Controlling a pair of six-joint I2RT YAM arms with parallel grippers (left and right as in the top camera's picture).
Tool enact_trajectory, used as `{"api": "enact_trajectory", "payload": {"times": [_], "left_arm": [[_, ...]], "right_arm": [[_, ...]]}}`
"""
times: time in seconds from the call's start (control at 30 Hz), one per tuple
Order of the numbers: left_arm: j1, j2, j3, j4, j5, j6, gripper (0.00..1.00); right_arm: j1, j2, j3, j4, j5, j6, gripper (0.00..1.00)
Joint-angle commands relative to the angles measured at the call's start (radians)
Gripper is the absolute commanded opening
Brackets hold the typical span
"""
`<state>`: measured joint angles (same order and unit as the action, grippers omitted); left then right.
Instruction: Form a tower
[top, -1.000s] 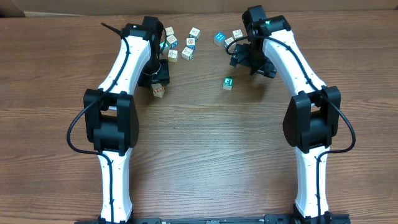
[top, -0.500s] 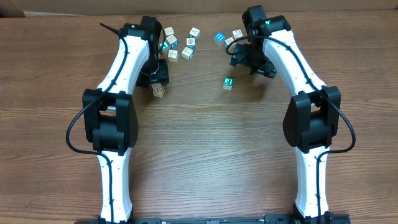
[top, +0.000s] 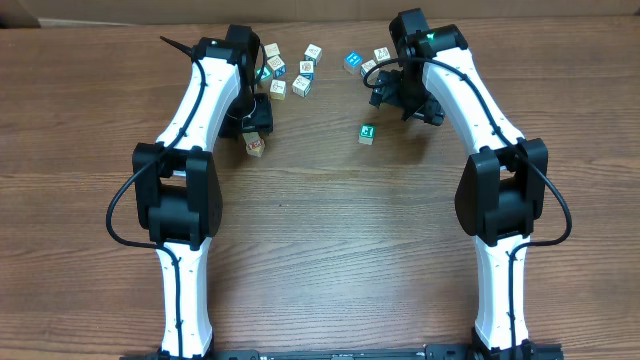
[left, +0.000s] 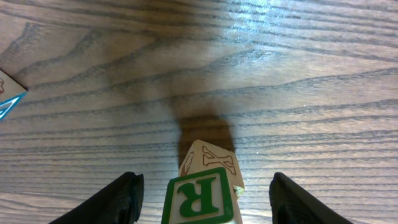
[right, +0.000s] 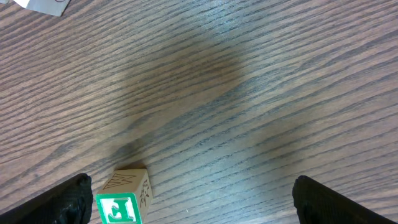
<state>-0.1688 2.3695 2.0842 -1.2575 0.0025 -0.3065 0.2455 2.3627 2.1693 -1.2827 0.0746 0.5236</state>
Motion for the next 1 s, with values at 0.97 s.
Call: {"api": "enact_trajectory", "payload": {"times": [0.97], "left_arm": [[-0.028, -0.019, -0.072, 0.043, -0.014, 0.121, 0.52]], "right_arm": [[0.005, -0.043, -0.004, 0.003, -0.002, 0.000, 1.00]]}}
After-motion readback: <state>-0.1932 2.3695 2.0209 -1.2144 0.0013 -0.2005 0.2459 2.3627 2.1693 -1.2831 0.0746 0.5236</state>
